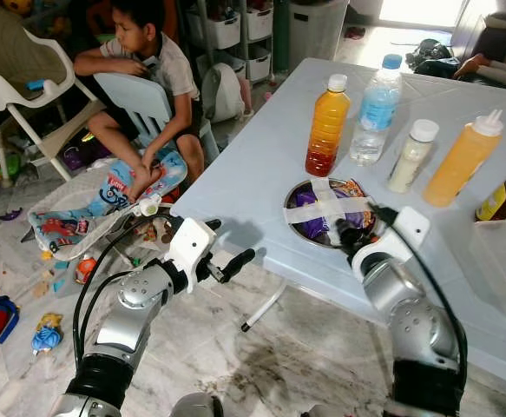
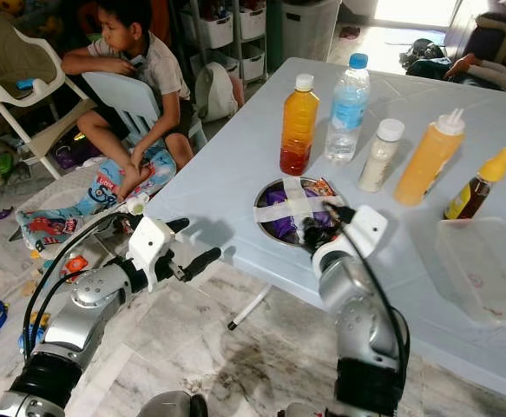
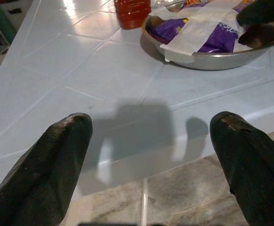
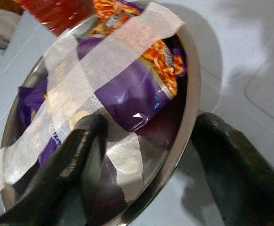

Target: Restocking fridge

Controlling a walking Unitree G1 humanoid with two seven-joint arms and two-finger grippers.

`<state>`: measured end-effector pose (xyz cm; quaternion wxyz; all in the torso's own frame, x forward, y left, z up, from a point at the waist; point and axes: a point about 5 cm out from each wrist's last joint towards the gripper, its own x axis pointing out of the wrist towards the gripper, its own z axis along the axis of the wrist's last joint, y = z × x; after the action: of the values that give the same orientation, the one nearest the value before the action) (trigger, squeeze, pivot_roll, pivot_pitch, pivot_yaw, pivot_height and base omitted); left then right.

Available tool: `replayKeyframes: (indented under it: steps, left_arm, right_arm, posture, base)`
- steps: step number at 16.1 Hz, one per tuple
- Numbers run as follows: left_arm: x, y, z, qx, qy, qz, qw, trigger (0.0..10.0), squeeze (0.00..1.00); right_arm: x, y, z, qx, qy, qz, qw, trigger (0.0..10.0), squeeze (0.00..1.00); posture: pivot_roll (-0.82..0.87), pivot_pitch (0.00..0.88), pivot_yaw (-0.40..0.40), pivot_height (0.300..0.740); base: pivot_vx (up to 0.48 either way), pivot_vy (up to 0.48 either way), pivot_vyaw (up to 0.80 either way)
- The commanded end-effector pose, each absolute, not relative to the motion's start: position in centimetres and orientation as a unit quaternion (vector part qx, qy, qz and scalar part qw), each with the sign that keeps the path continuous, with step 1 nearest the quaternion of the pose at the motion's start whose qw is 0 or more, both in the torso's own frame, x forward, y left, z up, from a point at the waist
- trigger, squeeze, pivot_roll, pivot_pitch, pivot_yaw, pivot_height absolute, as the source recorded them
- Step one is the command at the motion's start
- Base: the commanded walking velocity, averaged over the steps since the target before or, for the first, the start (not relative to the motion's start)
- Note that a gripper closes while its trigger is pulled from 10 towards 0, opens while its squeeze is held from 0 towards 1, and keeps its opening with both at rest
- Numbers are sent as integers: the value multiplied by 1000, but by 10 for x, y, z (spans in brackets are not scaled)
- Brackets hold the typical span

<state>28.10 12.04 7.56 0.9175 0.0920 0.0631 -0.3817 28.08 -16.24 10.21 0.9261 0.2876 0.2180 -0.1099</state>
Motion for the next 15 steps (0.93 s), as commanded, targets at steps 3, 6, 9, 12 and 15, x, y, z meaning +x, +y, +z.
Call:
replayKeyframes:
  steps: [3,6,9,12,15]
  left_arm:
    - [280,121,77,104,57,-387,914,10000,0]
    - [280,121,78,107,56,-387,914,10000,0]
    - [280,121,78,107,56,-387,914,10000,0]
    - [279,121,77,107,58,-388,914,10000,0]
    - [280,119,77,108,57,-392,912,10000,0]
  right_arm:
    - [275,-146,95,334,254,-123,899,0,0]
    - [281,-140,116,276,210,-71,935,8118,0]
    - [272,-146,113,269,219,-85,934,10000,0]
    - [268,-151,109,271,223,-97,931,10000,0]
    - [265,-153,97,308,243,-111,913,10000,0]
  posture:
    - [-3,0,48,740]
    - [-7,0,50,740]
    - [-5,0,50,740]
    - [-6,0,52,740]
    - [-10,0,58,740]
  base:
    - [0,0,0]
    - [0,0,0]
    - [0,0,0]
    - [0,0,0]
    - [0,0,0]
